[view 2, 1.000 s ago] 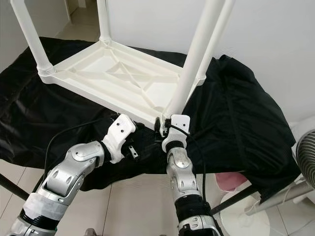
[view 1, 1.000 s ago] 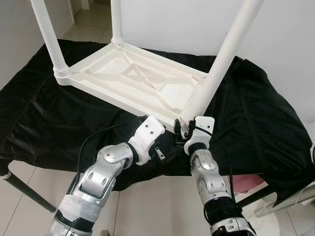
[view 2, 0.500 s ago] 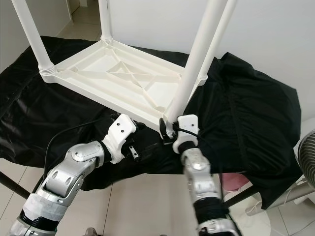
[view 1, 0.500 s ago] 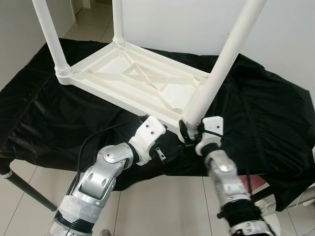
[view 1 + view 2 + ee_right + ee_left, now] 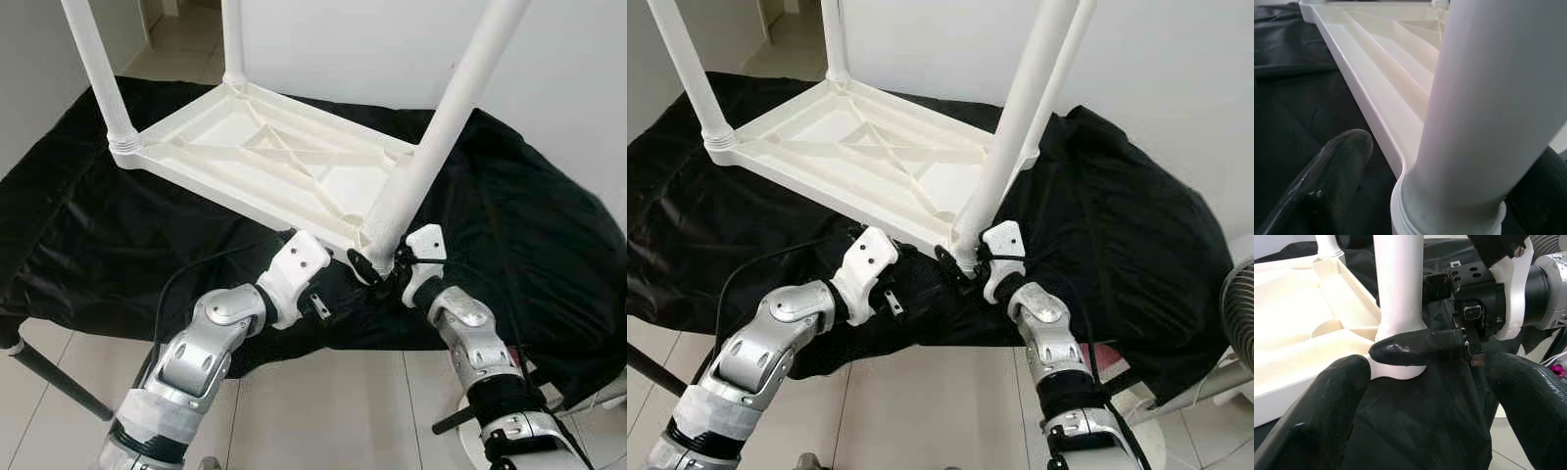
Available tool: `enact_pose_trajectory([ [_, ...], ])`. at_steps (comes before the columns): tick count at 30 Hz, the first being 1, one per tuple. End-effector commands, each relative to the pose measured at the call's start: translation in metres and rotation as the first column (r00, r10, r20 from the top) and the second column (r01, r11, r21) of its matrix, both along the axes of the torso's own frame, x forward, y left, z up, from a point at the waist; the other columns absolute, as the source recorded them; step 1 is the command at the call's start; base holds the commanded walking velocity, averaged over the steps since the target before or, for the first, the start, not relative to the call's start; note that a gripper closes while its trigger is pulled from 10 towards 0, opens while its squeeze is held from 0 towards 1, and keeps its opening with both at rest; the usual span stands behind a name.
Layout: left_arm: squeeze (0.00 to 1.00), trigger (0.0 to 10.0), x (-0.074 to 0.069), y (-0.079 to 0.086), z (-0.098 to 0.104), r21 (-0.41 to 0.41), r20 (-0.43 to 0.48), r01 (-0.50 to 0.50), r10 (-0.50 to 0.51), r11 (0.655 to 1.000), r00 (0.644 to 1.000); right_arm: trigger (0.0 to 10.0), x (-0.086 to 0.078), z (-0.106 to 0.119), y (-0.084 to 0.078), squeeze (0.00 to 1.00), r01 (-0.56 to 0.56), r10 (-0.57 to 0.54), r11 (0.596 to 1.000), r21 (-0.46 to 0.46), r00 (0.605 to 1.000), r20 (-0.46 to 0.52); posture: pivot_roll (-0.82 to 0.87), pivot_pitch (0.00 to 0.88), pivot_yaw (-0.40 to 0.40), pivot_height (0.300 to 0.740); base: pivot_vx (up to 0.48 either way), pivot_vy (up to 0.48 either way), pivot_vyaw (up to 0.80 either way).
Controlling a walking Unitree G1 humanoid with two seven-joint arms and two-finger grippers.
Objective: Building children table
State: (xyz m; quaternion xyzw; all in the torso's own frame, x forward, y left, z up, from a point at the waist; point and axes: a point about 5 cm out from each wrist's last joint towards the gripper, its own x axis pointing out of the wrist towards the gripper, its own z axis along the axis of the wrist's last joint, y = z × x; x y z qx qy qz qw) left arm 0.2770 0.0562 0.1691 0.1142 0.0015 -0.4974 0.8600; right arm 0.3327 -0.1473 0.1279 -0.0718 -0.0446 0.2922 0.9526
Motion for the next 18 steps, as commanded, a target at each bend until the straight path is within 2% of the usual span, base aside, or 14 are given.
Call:
enact_pose_trajectory([
  [1,0.00,10.0,0.0008,-0.0021,0.0007,0.000,-0.001,-0.015,0.015,1.000,1.000,2.0,0.0011,-0.0054,0.0037,0.00,-0.048,0.047,0.998,-0.029,0.999,-0.016,0.05,0.052,-0.081,0.740,0.000,0.000,0.00],
  [2,0.00,10.0,0.0008,-0.0021,0.0007,0.000,-0.001,-0.015,0.015,1.000,1.000,2.0,0.0011,-0.0054,0.0037,0.00,-0.048,0.047,0.998,-0.029,0.999,-0.016,0.05,0.052,-0.081,0.740,0.000,0.000,0.00],
  [3,0.00,10.0,0.0006,-0.0018,0.0010,-0.002,0.000,-0.019,0.019,1.000,1.000,0.0,0.0019,-0.0076,0.0041,0.00,-0.056,0.055,0.998,-0.032,0.998,-0.025,0.05,0.051,-0.087,0.740,0.000,0.000,0.00],
  [13,0.00,10.0,-0.0019,-0.0017,-0.0012,-0.006,-0.004,-0.029,0.029,1.000,1.000,0.0,0.0017,-0.0139,-0.0027,0.00,-0.073,0.073,0.997,-0.009,0.996,-0.056,0.06,0.034,-0.101,0.740,0.000,0.000,0.00],
  [14,0.00,10.0,-0.0021,-0.0021,-0.0020,-0.007,-0.007,-0.028,0.028,1.000,1.000,7.8,0.0014,-0.0142,-0.0037,0.00,-0.065,0.065,0.998,-0.001,0.996,-0.055,0.06,0.033,-0.102,0.740,0.000,0.000,0.00],
  [15,0.00,10.0,-0.0024,-0.0025,-0.0030,-0.007,-0.010,-0.026,0.026,1.000,1.000,10.0,0.0008,-0.0146,-0.0044,0.00,-0.060,0.060,0.998,0.014,0.997,-0.056,0.05,0.030,-0.103,0.740,0.000,0.000,0.00],
  [18,0.00,10.0,-0.0027,-0.0041,-0.0047,-0.008,-0.016,-0.019,0.019,1.000,1.000,10.0,-0.0021,-0.0145,-0.0047,0.00,-0.034,0.036,0.998,0.053,0.998,-0.046,0.05,0.016,-0.107,0.740,0.000,0.000,0.00],
])
